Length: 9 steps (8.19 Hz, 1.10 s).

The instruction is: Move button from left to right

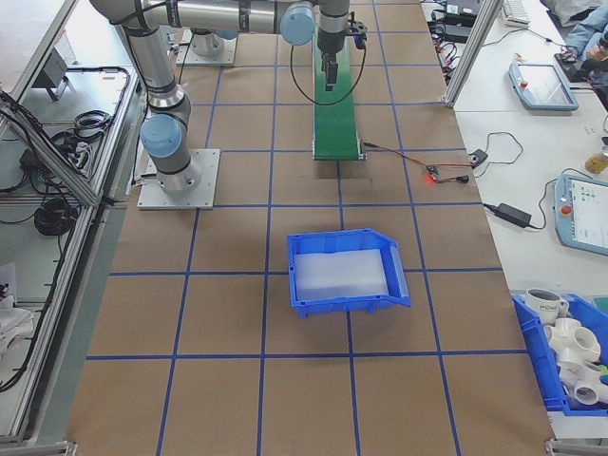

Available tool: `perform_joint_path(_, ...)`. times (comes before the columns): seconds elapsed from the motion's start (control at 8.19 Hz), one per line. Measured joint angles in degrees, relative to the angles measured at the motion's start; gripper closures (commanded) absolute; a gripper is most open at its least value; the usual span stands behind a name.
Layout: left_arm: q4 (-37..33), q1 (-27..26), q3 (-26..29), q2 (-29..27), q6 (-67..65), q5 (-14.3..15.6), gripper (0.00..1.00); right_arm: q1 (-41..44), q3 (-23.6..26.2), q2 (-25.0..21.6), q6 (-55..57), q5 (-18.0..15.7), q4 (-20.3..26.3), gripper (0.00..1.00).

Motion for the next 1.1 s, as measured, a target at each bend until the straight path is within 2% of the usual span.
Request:
perform_joint_path(0.37,1.14,0.01,-0.31,-0.26,2.11,3.16,0.0,0.0,0.0,0.0,-0.05,0.0,0.06,0.0)
perform_joint_path(0.73,2.59,0.29,-0.36,-1.63,4.62,4.46,0.0,0.0,0.0,0.0,-0.07,-0.08,0.08,0.0)
perform_joint_path(0.85,3.7,0.62,-0.37,-2.41,5.02,4.69,0.19,0.0,0.0,0.0,-0.08,-0.08,0.08,0.0)
perform_joint_path(0.98,4.41,0.87,-0.4,-2.87,5.42,4.7,0.52,0.0,0.0,0.0,-0.08,-0.08,0.08,0.0)
perform_joint_path(1.1,4.73,0.99,-0.4,-3.1,6.35,4.61,0.89,0.0,0.0,0.0,-0.08,-0.08,0.09,0.0)
